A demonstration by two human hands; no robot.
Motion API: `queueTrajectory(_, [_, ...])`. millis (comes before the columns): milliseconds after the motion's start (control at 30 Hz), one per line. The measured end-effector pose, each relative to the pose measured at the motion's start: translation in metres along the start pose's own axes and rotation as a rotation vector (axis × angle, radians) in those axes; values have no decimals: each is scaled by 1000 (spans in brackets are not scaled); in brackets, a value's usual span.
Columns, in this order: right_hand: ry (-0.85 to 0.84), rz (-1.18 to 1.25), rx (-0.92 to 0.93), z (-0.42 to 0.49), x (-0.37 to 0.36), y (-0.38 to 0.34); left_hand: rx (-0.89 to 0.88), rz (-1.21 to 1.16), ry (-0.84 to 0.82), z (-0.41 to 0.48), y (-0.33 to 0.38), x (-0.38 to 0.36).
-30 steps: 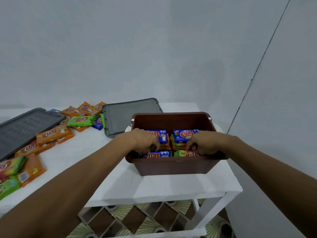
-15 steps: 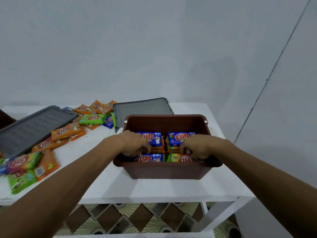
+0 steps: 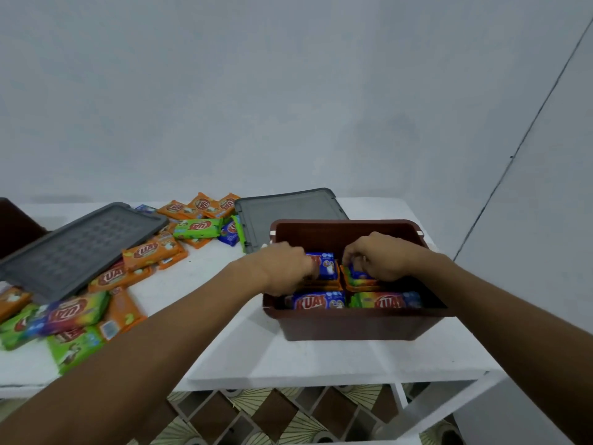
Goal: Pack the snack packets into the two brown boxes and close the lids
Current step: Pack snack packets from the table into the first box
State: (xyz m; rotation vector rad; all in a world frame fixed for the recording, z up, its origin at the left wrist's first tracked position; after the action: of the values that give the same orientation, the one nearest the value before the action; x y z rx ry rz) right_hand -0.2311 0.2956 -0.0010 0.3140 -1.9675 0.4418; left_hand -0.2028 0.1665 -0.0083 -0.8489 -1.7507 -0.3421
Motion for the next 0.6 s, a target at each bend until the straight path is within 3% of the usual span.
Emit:
queueTrajectory(100, [58,31,29,15,13,-34,-80,-81,373,-37,-33,20])
queueTrajectory(200, [218,20,45,30,30,-74,-45,-146,540,-79,-89,0])
queueTrajectory(300, [405,25,107,48,41,-125,110,-206,473,-114,-150,-53])
queueTrajectory(400, [473,36,151,74,41,-175,245,-237,353,-147,-199,-111])
queueTrajectory(600, [221,41,233,141,-15,-279,318,-491,352,-225,-257,-178])
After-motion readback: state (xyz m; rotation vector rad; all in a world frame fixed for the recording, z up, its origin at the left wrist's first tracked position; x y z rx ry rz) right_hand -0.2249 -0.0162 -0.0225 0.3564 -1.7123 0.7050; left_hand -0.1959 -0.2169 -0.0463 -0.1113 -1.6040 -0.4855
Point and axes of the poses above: each hand's wrist, its own z-axis towards the middle knuckle, its own x-axis out of the back of the hand, y = z × x, the point moved 8 cm from there along z, towards the middle knuckle, and after that the axes turned 6 degrees about -y, right-handed, at the moved point
